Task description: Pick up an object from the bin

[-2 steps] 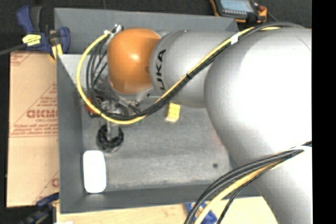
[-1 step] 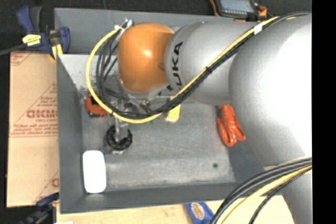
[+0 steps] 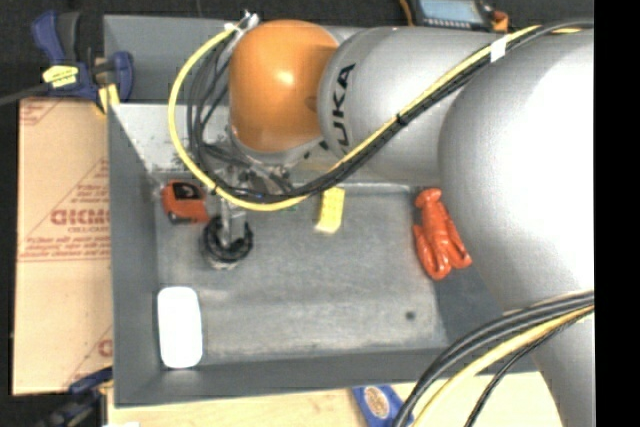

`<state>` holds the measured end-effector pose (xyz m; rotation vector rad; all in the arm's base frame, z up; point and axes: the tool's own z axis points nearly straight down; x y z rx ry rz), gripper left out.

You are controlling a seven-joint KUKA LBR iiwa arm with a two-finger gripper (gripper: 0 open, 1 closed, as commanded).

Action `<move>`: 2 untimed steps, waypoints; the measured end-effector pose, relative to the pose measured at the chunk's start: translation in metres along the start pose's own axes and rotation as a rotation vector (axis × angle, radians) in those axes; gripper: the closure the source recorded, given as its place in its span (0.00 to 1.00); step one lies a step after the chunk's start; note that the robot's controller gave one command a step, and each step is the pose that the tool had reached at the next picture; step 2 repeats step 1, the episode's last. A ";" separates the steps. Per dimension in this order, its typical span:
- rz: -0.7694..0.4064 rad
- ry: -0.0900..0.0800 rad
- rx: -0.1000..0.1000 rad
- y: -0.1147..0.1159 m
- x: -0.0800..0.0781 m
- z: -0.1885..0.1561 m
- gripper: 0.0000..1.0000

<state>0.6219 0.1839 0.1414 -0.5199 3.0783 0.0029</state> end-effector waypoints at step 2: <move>-0.003 0.030 -0.002 -0.004 0.035 -0.021 1.00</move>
Offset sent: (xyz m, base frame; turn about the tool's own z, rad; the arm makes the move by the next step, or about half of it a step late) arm -0.0126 -0.0210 0.1326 -0.0085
